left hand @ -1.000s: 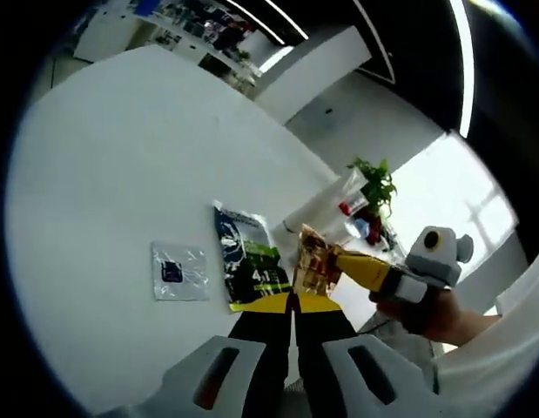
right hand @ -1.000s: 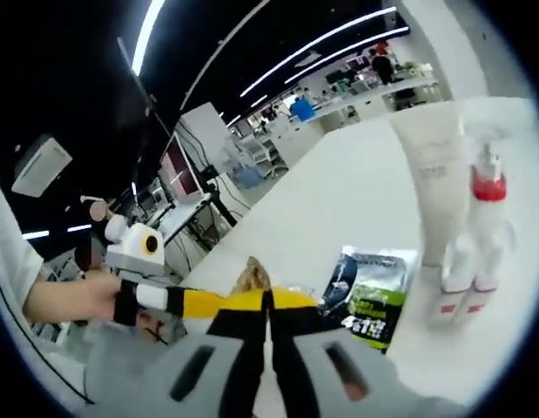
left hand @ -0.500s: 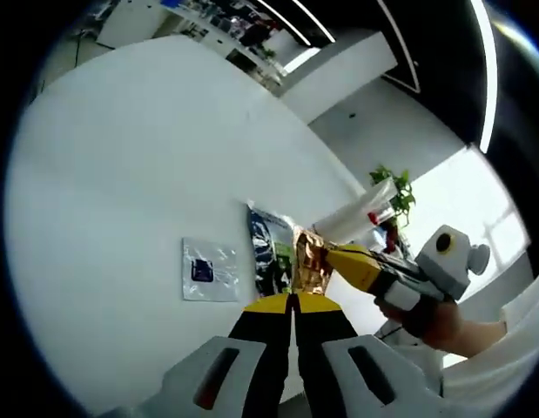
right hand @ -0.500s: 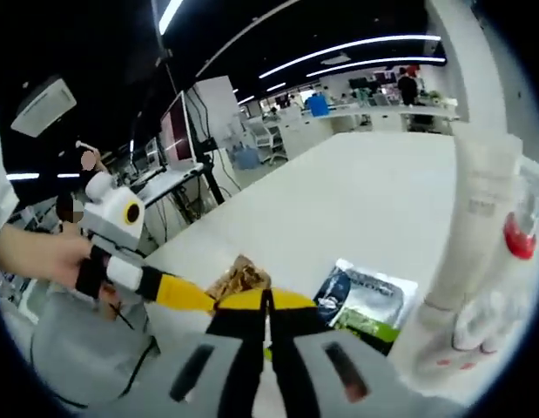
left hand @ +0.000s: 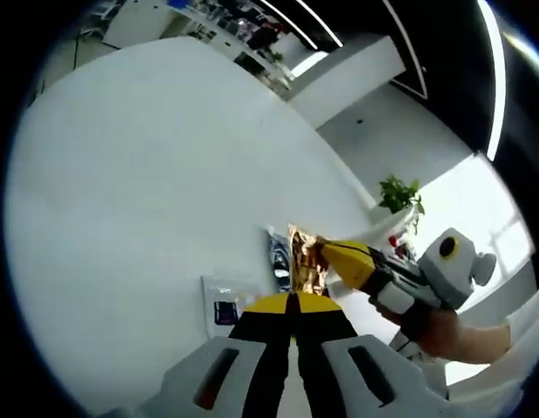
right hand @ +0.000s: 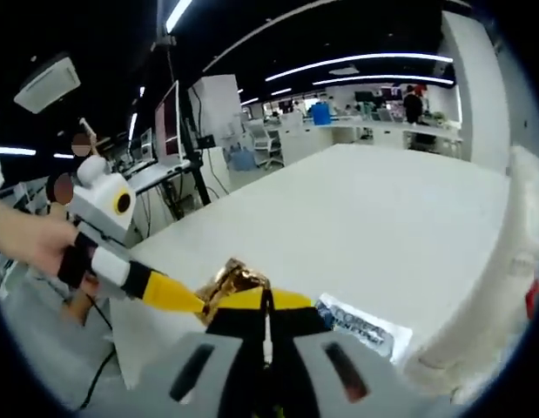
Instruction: Arrange the skincare products in the storage area until every visible bottle or jar stands upright without overlapping.
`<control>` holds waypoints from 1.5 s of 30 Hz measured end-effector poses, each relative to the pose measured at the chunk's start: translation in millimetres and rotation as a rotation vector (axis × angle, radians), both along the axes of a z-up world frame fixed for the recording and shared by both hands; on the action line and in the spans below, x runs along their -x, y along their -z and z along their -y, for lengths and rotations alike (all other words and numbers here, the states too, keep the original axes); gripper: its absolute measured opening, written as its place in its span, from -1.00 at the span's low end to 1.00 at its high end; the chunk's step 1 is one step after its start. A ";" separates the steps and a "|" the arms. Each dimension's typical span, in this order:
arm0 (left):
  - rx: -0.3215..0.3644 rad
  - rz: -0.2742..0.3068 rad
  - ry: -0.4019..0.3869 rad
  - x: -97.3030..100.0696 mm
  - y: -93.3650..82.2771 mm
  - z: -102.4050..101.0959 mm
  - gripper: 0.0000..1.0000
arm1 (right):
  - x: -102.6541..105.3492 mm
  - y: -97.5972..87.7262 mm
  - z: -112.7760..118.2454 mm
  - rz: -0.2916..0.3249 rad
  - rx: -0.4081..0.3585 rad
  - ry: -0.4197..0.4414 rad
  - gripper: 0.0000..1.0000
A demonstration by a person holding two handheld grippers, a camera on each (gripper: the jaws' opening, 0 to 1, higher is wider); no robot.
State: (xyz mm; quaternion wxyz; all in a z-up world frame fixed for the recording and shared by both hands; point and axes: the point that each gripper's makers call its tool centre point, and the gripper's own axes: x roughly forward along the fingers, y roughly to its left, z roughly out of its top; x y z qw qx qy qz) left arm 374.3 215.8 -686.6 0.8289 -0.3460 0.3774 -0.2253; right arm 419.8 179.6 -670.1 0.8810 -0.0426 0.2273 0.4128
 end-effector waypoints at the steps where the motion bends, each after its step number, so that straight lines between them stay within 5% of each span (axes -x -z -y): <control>1: -0.003 0.000 -0.003 -3.8 1.4 -1.6 -1.00 | -2.9 1.4 -1.4 0.008 0.008 -0.001 -0.98; 21: -0.102 -0.065 -0.022 -42.3 52.9 -19.2 -1.00 | -42.1 54.9 -21.0 0.075 0.234 -0.065 -0.98; 31: -0.146 -0.070 0.004 -44.7 60.9 -20.0 -1.00 | -46.1 71.6 -20.8 0.099 0.322 -0.105 -0.98; 38: -0.192 -0.038 0.031 -47.4 59.8 -20.4 -1.00 | -48.3 77.9 -21.4 0.116 0.375 -0.125 -0.98; 45: -0.370 0.062 0.144 -44.3 58.1 -24.5 -0.98 | -46.8 76.6 -23.0 0.153 0.415 -0.161 -0.98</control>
